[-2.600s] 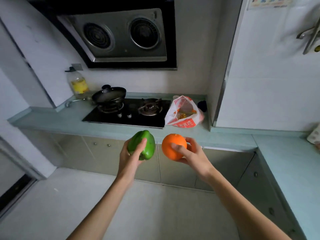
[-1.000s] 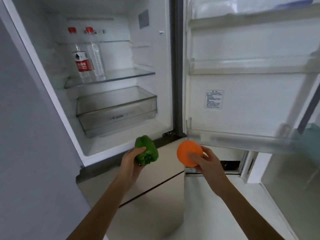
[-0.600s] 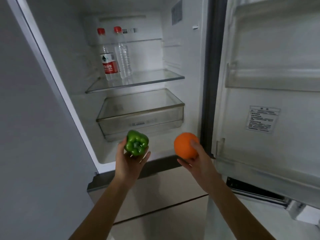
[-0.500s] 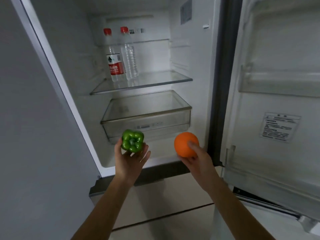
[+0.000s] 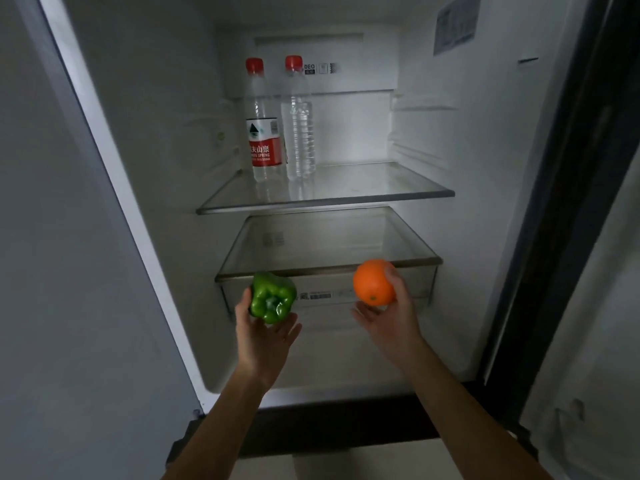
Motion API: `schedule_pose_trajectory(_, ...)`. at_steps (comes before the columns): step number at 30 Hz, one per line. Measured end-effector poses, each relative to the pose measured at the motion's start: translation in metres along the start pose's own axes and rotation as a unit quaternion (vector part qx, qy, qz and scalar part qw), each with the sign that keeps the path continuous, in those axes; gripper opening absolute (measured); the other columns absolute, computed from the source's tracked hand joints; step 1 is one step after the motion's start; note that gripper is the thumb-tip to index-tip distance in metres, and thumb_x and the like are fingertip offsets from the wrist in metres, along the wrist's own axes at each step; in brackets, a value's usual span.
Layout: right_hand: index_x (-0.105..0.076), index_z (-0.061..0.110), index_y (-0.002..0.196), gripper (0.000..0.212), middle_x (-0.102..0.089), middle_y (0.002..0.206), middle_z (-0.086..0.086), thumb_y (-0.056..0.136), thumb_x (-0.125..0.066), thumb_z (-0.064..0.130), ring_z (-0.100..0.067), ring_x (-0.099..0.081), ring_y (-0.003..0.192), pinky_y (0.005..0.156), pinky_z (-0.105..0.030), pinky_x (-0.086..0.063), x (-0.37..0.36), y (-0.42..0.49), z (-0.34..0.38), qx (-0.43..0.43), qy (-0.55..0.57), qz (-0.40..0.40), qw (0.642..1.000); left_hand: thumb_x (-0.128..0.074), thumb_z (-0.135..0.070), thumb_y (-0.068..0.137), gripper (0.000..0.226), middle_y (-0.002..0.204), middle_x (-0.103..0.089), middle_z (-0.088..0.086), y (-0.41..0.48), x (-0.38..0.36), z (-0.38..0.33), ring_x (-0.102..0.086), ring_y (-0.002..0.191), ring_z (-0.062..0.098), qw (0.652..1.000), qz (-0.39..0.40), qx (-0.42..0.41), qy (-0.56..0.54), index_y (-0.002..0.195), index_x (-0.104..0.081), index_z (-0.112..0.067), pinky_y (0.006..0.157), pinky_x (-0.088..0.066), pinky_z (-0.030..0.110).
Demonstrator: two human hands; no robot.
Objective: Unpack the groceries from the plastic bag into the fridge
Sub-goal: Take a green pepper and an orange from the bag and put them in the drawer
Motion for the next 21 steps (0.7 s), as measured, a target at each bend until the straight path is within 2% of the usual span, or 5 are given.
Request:
schedule_pose_trajectory(3,-0.044,0.024,0.135,0.105,-0.050,0.117,-0.010,0.039,-0.077,0.054,-0.033,-0.051,0.119,0.104,-0.047,-0.043,0.006,0.010,-0.012,0.000,-0.012,-0.018,1.000,-0.076,-0.067,0.053,0.092,0.130,-0.062,0.014,0.002,0.003,0.001,-0.053,0.129,0.036,1.000,0.030,0.002,0.009,0.131,-0.062,-0.020,0.109,-0.038,0.053)
schedule_pose_trajectory(8,-0.037,0.023,0.137,0.100,-0.044,0.129,-0.016,0.052,-0.083,0.048,-0.036,-0.045,0.127,0.107,-0.051,-0.041,0.016,0.013,-0.019,-0.003,0.012,-0.011,1.000,-0.057,-0.057,0.083,0.061,0.138,-0.058,0.010,0.002,-0.005,-0.009,-0.053,0.129,0.033,0.997,0.054,-0.035,-0.035,0.133,-0.061,-0.022,0.110,-0.037,0.053)
schedule_pose_trajectory(14,-0.035,0.022,0.138,0.096,-0.036,0.136,-0.014,0.059,-0.079,0.054,-0.038,-0.034,0.136,0.111,-0.056,-0.034,0.021,0.014,-0.015,-0.003,0.043,-0.024,0.999,-0.053,-0.068,0.078,0.079,0.149,-0.035,0.018,-0.006,-0.005,0.000,-0.032,0.140,0.041,0.999,0.014,-0.005,-0.032,0.143,-0.045,-0.024,0.114,-0.029,0.056)
schedule_pose_trajectory(17,-0.042,0.016,0.138,0.111,-0.042,0.136,-0.014,0.045,-0.086,0.057,-0.033,-0.046,0.127,0.111,-0.054,-0.034,0.022,0.007,-0.019,-0.001,0.057,-0.018,0.998,-0.054,-0.071,0.077,0.084,0.155,-0.020,0.025,-0.010,-0.010,0.011,-0.026,0.142,0.048,0.997,0.029,0.024,-0.066,0.147,-0.036,-0.029,0.115,-0.026,0.058)
schedule_pose_trajectory(21,-0.043,0.022,0.139,0.095,-0.048,0.139,-0.014,0.057,-0.081,0.054,-0.034,-0.053,0.123,0.104,-0.048,-0.043,0.034,-0.007,-0.026,0.010,0.066,-0.045,0.997,-0.057,-0.068,0.076,0.081,0.149,-0.033,0.023,-0.017,-0.006,0.018,-0.032,0.139,0.045,0.996,0.039,0.031,-0.077,0.140,-0.042,-0.021,0.116,-0.026,0.056)
Point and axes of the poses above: each hand's wrist, its own y-axis towards the middle knuckle, its own x-axis out of the back of the hand, z = x × y, the point moved 9 cm from there along y, towards the middle knuckle
